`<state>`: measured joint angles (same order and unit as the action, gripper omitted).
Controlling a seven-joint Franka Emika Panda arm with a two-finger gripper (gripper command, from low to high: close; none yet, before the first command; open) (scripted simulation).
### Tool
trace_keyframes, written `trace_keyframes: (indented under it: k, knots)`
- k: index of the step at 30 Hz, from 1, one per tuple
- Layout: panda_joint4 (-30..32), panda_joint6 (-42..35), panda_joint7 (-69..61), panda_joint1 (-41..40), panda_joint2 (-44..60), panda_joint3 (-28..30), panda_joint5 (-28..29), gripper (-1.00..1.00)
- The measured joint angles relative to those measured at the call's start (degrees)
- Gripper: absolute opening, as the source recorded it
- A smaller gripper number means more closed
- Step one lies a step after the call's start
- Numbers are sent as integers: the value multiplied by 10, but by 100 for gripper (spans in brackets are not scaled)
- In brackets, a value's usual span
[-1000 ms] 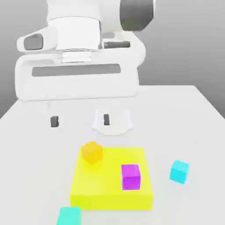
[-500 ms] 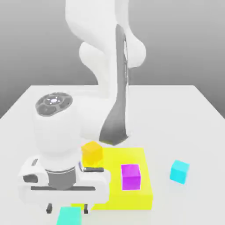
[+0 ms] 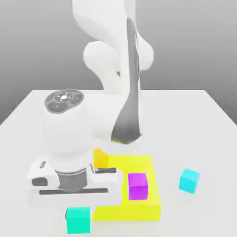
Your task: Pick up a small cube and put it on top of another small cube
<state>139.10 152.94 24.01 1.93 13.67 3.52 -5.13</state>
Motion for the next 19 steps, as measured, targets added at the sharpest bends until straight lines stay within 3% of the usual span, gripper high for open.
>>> trace_keyframes:
  k: [5,10,16,17,19]
  knots:
    - [68,2,-67,73,-80,-82,23,-100]
    - [173,1,-131,219,-179,-146,30,-100]
    - [192,100,-94,221,-89,-136,83,-100]
    - [192,114,-88,223,-75,-133,91,100]
    - [192,114,-88,223,-75,-133,91,100]
